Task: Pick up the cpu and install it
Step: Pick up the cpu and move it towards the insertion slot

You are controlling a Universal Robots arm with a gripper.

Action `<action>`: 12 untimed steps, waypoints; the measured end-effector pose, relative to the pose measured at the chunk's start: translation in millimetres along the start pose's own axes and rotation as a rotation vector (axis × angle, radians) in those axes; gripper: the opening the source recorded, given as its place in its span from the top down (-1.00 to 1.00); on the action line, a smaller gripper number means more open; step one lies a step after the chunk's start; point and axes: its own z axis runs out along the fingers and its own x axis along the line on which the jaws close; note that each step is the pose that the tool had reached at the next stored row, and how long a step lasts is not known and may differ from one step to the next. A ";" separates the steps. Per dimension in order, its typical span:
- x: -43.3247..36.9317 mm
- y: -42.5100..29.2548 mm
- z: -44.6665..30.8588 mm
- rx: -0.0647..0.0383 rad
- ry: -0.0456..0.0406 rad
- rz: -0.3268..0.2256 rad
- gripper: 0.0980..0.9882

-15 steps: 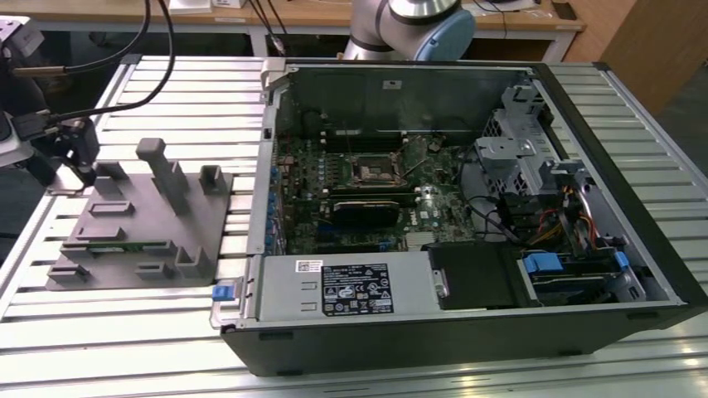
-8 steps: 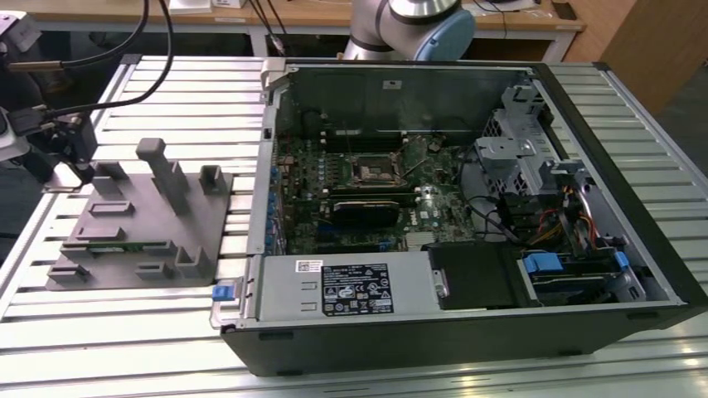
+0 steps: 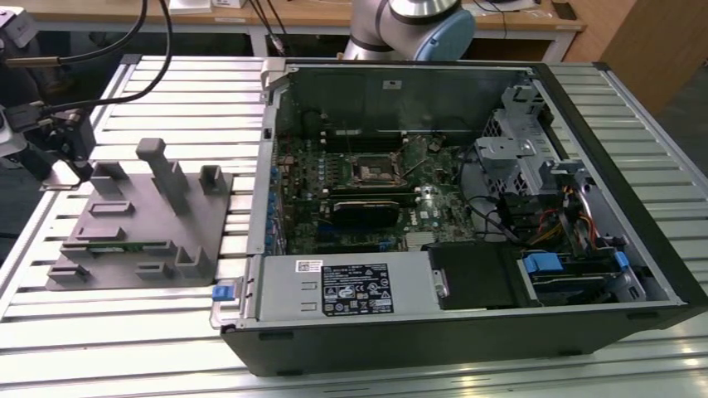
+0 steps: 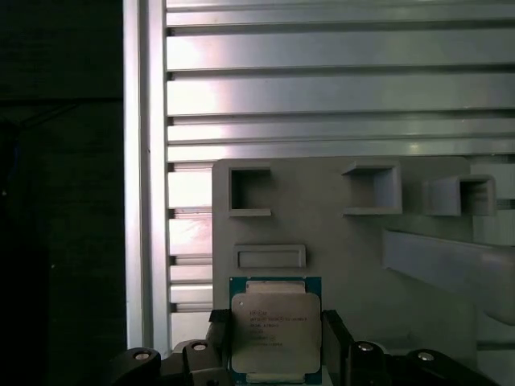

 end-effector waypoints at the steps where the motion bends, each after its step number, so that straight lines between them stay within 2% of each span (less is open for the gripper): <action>1: 0.0 0.0 -0.4 0.000 0.0001 0.000 0.00; 12: 0.0 0.2 -4.3 0.000 0.0001 0.000 0.00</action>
